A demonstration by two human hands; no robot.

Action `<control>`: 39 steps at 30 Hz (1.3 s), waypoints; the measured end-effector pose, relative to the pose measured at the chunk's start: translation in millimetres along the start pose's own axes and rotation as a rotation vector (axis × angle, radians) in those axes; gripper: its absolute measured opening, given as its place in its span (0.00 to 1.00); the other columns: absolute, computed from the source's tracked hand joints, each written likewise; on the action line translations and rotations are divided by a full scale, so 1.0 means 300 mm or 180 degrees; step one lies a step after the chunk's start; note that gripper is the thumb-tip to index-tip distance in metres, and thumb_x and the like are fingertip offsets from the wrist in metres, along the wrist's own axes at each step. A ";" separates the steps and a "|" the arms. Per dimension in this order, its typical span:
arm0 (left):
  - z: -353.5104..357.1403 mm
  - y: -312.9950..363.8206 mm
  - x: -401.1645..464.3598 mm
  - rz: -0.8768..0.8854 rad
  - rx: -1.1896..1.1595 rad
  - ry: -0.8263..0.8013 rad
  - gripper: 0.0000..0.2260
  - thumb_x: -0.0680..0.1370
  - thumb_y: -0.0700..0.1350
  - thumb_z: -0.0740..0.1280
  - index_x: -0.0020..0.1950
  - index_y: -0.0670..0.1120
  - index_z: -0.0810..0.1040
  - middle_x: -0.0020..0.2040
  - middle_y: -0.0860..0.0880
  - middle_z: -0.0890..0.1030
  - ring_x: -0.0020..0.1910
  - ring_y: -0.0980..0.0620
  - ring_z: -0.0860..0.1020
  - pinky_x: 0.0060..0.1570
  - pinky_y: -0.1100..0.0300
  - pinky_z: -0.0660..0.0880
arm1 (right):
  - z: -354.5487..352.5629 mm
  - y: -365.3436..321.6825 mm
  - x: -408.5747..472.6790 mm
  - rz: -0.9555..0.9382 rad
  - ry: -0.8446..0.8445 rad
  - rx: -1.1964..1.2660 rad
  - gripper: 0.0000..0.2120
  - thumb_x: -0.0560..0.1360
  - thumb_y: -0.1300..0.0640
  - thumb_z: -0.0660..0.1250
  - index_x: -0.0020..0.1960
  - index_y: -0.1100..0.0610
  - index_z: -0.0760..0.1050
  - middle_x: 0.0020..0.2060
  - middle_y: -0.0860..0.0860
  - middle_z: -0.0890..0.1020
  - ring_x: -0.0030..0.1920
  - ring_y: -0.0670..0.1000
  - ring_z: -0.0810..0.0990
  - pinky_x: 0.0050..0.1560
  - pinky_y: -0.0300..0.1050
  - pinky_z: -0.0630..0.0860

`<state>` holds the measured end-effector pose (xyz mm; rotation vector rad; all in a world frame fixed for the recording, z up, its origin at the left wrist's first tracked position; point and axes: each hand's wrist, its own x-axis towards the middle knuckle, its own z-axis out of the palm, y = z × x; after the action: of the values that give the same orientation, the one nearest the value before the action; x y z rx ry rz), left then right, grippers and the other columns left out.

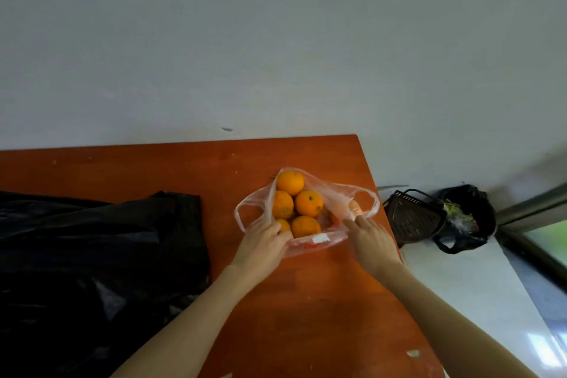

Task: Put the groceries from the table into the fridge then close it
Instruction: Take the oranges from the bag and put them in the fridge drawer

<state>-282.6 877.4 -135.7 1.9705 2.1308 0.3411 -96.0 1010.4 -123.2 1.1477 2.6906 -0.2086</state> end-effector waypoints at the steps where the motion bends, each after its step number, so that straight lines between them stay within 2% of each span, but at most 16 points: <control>1: -0.001 0.009 -0.008 0.0003 -0.0019 0.0083 0.02 0.70 0.41 0.71 0.40 0.48 0.81 0.36 0.49 0.78 0.40 0.48 0.79 0.42 0.53 0.78 | 0.009 -0.004 -0.017 0.0033 -0.0012 0.0143 0.22 0.77 0.63 0.56 0.70 0.56 0.64 0.59 0.55 0.75 0.60 0.57 0.73 0.53 0.47 0.71; 4: -0.008 0.028 -0.037 -0.0055 -0.0151 0.0188 0.01 0.74 0.42 0.69 0.43 0.47 0.80 0.40 0.49 0.79 0.43 0.48 0.78 0.41 0.55 0.76 | 0.024 -0.017 -0.049 0.0090 0.0111 0.0485 0.23 0.77 0.64 0.56 0.72 0.57 0.63 0.61 0.56 0.73 0.62 0.58 0.71 0.53 0.47 0.73; 8: 0.006 0.047 -0.101 -0.0050 -0.0295 0.0068 0.09 0.80 0.46 0.58 0.51 0.49 0.78 0.47 0.51 0.79 0.48 0.53 0.76 0.47 0.57 0.73 | 0.025 -0.008 -0.112 -0.0054 0.0532 0.0946 0.16 0.75 0.66 0.60 0.62 0.59 0.75 0.51 0.58 0.77 0.54 0.59 0.76 0.50 0.49 0.75; 12: 0.038 0.085 -0.172 0.0014 -0.0396 -0.0047 0.10 0.81 0.47 0.57 0.55 0.50 0.77 0.47 0.52 0.79 0.48 0.54 0.77 0.48 0.60 0.69 | 0.068 0.029 -0.207 -0.0389 0.0701 0.1152 0.10 0.72 0.67 0.67 0.52 0.60 0.80 0.43 0.55 0.79 0.45 0.57 0.79 0.43 0.48 0.79; 15: 0.049 0.111 -0.202 0.0010 -0.0399 -0.0076 0.11 0.81 0.46 0.56 0.56 0.49 0.77 0.47 0.51 0.79 0.46 0.52 0.76 0.46 0.62 0.65 | 0.096 0.032 -0.270 -0.0338 0.0632 0.1278 0.09 0.73 0.66 0.67 0.52 0.61 0.81 0.42 0.54 0.79 0.44 0.54 0.79 0.45 0.43 0.78; 18: 0.047 0.126 -0.222 -0.0033 -0.0425 -0.0096 0.11 0.81 0.47 0.57 0.57 0.50 0.77 0.47 0.52 0.78 0.43 0.54 0.73 0.44 0.63 0.63 | 0.112 0.033 -0.302 -0.0221 0.0642 0.1320 0.08 0.74 0.63 0.65 0.51 0.60 0.81 0.43 0.52 0.79 0.43 0.52 0.79 0.40 0.38 0.76; 20: 0.051 0.129 -0.240 -0.0070 -0.0421 -0.0196 0.12 0.81 0.49 0.57 0.59 0.51 0.77 0.47 0.53 0.76 0.42 0.56 0.71 0.45 0.63 0.64 | 0.120 0.035 -0.312 -0.0199 0.0515 0.1258 0.11 0.74 0.58 0.64 0.54 0.58 0.80 0.46 0.51 0.78 0.46 0.52 0.78 0.39 0.40 0.78; 23: 0.057 0.125 -0.261 -0.0146 -0.0404 -0.0388 0.15 0.80 0.54 0.54 0.61 0.54 0.76 0.49 0.54 0.74 0.46 0.57 0.73 0.51 0.62 0.67 | 0.120 0.024 -0.319 -0.0122 0.0200 0.1005 0.24 0.74 0.41 0.53 0.59 0.52 0.77 0.55 0.49 0.78 0.57 0.52 0.74 0.51 0.46 0.75; 25: 0.061 0.125 -0.266 -0.0218 -0.0371 -0.0421 0.17 0.81 0.55 0.52 0.61 0.55 0.76 0.52 0.55 0.74 0.48 0.59 0.71 0.55 0.61 0.65 | 0.113 0.003 -0.311 -0.0071 0.0179 0.0806 0.31 0.72 0.35 0.46 0.58 0.51 0.79 0.56 0.48 0.79 0.59 0.52 0.72 0.57 0.52 0.71; 28: 0.072 0.122 -0.261 -0.0380 -0.0378 -0.0185 0.16 0.81 0.53 0.55 0.54 0.50 0.81 0.51 0.54 0.76 0.47 0.58 0.73 0.54 0.59 0.69 | 0.106 -0.039 -0.269 -0.0033 0.0479 0.0569 0.27 0.75 0.41 0.48 0.50 0.53 0.82 0.45 0.50 0.84 0.50 0.53 0.77 0.46 0.50 0.73; 30: 0.085 0.112 -0.245 -0.0455 -0.0327 0.0100 0.13 0.79 0.50 0.60 0.47 0.46 0.82 0.46 0.51 0.78 0.41 0.54 0.78 0.43 0.60 0.74 | 0.096 -0.066 -0.227 -0.0025 0.0599 0.0400 0.24 0.77 0.45 0.50 0.49 0.55 0.81 0.40 0.52 0.84 0.47 0.55 0.77 0.44 0.49 0.72; 32: 0.089 0.101 -0.223 -0.0599 -0.0238 0.0206 0.10 0.78 0.49 0.62 0.45 0.46 0.81 0.44 0.50 0.78 0.37 0.52 0.79 0.35 0.63 0.72 | 0.075 -0.098 -0.183 -0.0064 0.0410 0.0279 0.19 0.79 0.47 0.53 0.56 0.56 0.78 0.46 0.55 0.84 0.54 0.57 0.75 0.50 0.50 0.70; 35: 0.092 0.093 -0.187 -0.0958 -0.0020 0.0074 0.09 0.78 0.50 0.63 0.52 0.47 0.76 0.48 0.48 0.77 0.38 0.49 0.80 0.32 0.59 0.74 | 0.076 -0.118 -0.114 0.0016 0.0101 -0.0024 0.20 0.80 0.47 0.52 0.63 0.55 0.73 0.57 0.55 0.80 0.64 0.57 0.70 0.59 0.51 0.66; 37: 0.100 0.086 -0.167 -0.0985 0.0091 -0.0024 0.12 0.74 0.51 0.69 0.53 0.47 0.75 0.48 0.47 0.77 0.37 0.47 0.79 0.32 0.57 0.74 | 0.078 -0.127 -0.080 -0.0013 0.0136 -0.0242 0.16 0.77 0.48 0.61 0.59 0.57 0.77 0.54 0.56 0.82 0.61 0.59 0.73 0.57 0.53 0.69; 39: 0.110 0.084 -0.149 -0.0874 0.0042 0.0006 0.14 0.70 0.50 0.72 0.53 0.47 0.76 0.49 0.46 0.76 0.43 0.48 0.78 0.38 0.57 0.76 | 0.085 -0.143 -0.052 -0.0267 0.0532 -0.0420 0.07 0.68 0.55 0.72 0.45 0.56 0.82 0.43 0.54 0.83 0.49 0.59 0.77 0.47 0.52 0.73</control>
<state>-244.9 835.3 -158.9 1.6529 2.3694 0.2801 -113.1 964.9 -142.0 1.0581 2.8506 0.0542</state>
